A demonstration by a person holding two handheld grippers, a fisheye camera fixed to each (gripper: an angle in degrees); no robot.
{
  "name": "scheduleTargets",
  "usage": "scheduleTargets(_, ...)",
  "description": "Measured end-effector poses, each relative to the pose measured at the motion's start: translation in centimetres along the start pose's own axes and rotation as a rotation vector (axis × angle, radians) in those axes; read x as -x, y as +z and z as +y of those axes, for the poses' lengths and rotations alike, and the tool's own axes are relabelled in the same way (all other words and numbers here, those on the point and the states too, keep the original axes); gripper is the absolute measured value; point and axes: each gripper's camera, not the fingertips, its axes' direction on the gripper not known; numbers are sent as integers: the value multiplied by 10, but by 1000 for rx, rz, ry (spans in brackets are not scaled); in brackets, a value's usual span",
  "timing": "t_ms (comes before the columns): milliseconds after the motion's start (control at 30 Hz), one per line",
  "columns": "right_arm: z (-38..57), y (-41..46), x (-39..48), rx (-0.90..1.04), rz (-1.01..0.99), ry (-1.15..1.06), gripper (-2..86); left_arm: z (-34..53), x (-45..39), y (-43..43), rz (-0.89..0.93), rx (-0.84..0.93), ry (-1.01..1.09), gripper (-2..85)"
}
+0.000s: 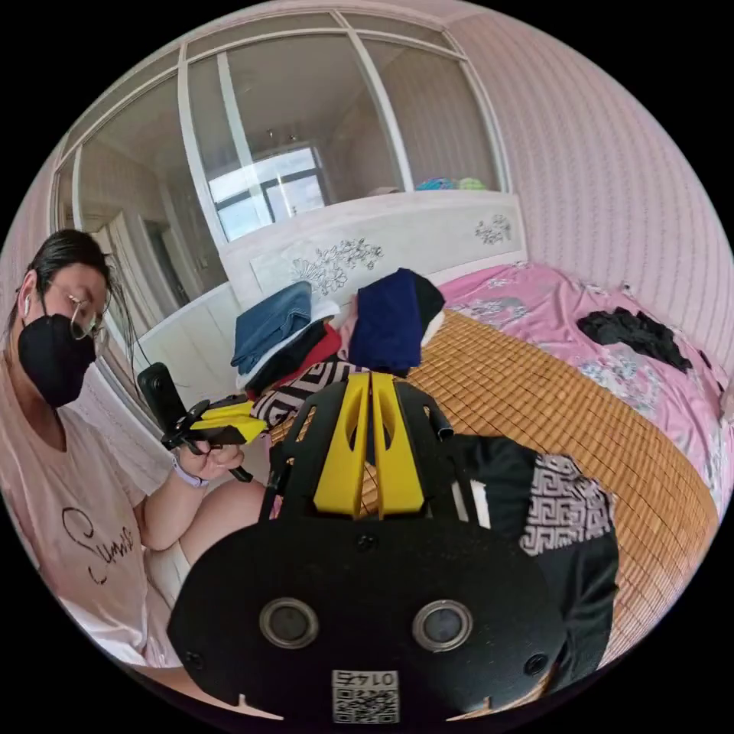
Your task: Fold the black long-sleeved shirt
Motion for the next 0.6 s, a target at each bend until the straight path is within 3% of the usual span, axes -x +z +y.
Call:
scheduleTargets(100, 81, -79, -15, 108, 229, 169, 8, -7, -68, 62, 245, 93, 72, 27)
scheduleTargets(167, 155, -116, -34, 199, 394, 393, 22, 5, -102, 99, 336, 176, 73, 57)
scheduleTargets(367, 255, -150, -61, 201, 383, 668, 75, 41, -166, 174, 374, 515, 140, 74)
scheduleTargets(600, 276, -146, -87, 304, 458, 664, 95, 60, -207, 244, 391, 682, 38, 81)
